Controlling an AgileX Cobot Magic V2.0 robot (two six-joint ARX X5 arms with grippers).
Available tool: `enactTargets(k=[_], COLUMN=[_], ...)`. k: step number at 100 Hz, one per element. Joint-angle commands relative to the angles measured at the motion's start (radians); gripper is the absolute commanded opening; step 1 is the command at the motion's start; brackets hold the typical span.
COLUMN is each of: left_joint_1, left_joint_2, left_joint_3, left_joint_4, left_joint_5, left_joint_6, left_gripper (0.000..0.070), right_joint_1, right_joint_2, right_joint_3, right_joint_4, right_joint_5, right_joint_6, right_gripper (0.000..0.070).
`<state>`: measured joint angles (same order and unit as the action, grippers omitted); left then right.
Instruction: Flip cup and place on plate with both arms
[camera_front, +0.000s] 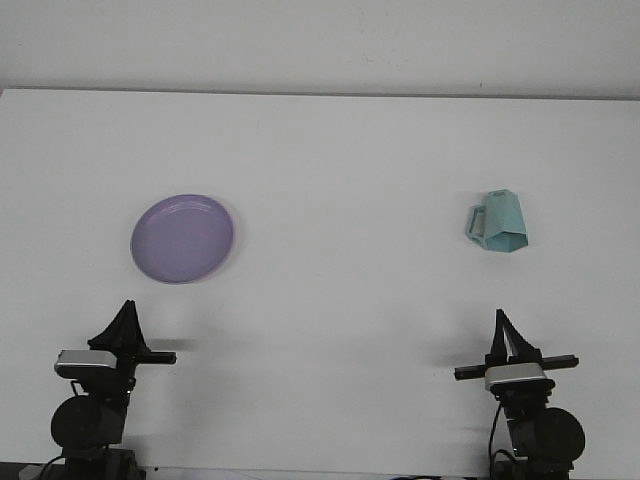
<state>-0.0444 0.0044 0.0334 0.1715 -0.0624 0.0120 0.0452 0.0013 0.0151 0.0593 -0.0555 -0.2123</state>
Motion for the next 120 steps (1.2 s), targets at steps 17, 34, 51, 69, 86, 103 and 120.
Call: enactTargets(k=[17,34,51,69,86,103,120], left_joint_1=[-0.002,-0.002,-0.002,-0.002,-0.002,-0.002,-0.002], left_joint_2=[-0.001,-0.001,-0.001,-0.001,-0.001,-0.001,-0.001], left_joint_3=[-0.019,-0.019,-0.019,-0.019,-0.019,-0.019,-0.019], left_joint_4=[0.01,0.01,0.01,0.01,0.01,0.01,0.012], left_joint_5=[-0.003,-0.003,-0.003,-0.003,-0.003,-0.003,-0.003], left_joint_6=[-0.002,-0.002,-0.002,-0.002,-0.029,-0.067,-0.067], left_gripper=[0.0015,0.0015,0.0015,0.0015,0.0015,0.0015,0.0015], right_joint_1=[0.001,0.001,0.001,0.001,0.002,0.001,0.0], right_joint_2=[0.0,0.0,0.0,0.0,0.0,0.0,0.0], right_joint_3=[-0.002,-0.002,-0.002,-0.002,-0.002,-0.002,0.0], right_joint_4=[0.011,0.011,0.011,0.011,0.014,0.057,0.077], right_joint_5=[0.003,0.003,0.003,0.003,-0.005,-0.002,0.019], right_joint_6=[0.01,0.01,0.01,0.011,0.08,0.153,0.341], right_gripper=[0.0001,0.0001,0.0001,0.0001,0.0001,0.0001,0.0001])
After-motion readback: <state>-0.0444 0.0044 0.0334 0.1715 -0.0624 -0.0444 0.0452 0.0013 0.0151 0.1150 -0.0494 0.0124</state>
